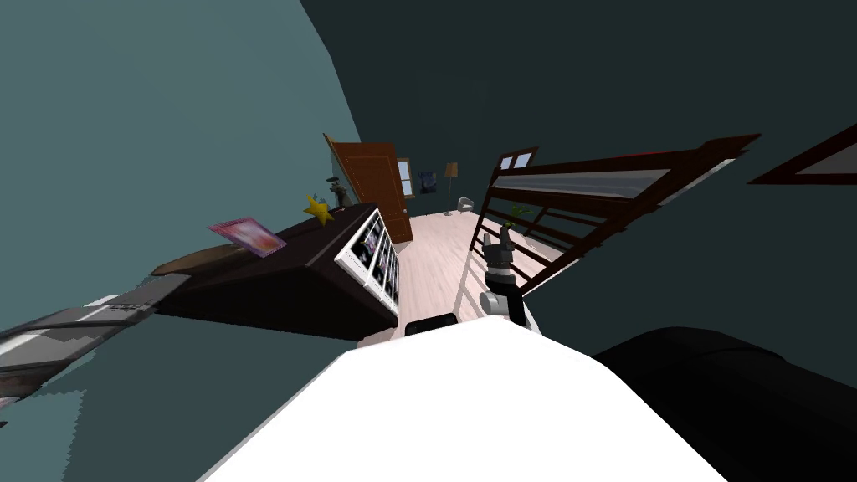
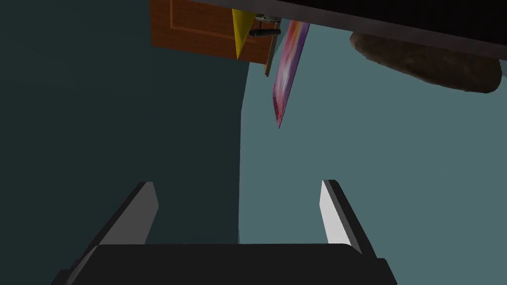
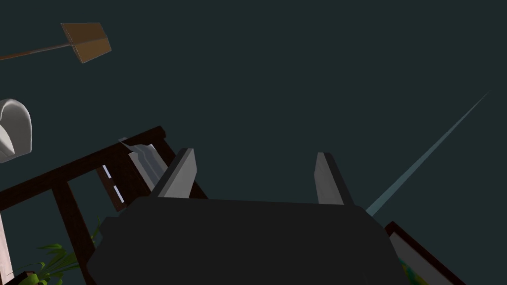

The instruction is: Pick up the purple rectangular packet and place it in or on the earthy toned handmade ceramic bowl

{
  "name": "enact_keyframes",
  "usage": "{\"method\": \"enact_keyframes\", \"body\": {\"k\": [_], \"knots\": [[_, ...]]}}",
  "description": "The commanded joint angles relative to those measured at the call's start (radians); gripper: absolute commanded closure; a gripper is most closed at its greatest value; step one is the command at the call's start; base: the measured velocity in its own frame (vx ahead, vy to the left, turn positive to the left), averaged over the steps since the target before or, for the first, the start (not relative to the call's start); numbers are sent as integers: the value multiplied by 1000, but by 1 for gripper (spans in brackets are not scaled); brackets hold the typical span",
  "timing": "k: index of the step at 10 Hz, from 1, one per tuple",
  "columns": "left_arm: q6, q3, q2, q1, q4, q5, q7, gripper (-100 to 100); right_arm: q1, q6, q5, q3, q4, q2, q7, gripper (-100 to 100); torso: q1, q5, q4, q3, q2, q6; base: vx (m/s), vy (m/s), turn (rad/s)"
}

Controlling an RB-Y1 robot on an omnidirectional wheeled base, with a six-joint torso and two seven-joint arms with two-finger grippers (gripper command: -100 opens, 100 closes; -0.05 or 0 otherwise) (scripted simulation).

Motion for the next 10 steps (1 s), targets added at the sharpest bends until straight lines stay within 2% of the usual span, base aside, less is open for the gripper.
{"method": "enact_keyframes", "body": {"k": [1, 5, 10], "knots": [[30, 36, 50, 41, 11, 13, -8, -100, 0, 0, 0, 0, 0, 0, 0, 0, 0, 0, 0, 0, 0, 0, 80, 31, -79], [90, 105, 140, 144, 20, 57, -29, -100, 0, 0, 0, 0, 0, 0, 0, 0, 3, 1, 0, -1, -1, 0, 81, 67, -83], [148, 166, 223, 251, 24, 109, -51, -100, 0, 0, 0, 0, 0, 0, 0, 0, 3, 1, 0, 0, -1, 0, 79, 74, -63]]}}
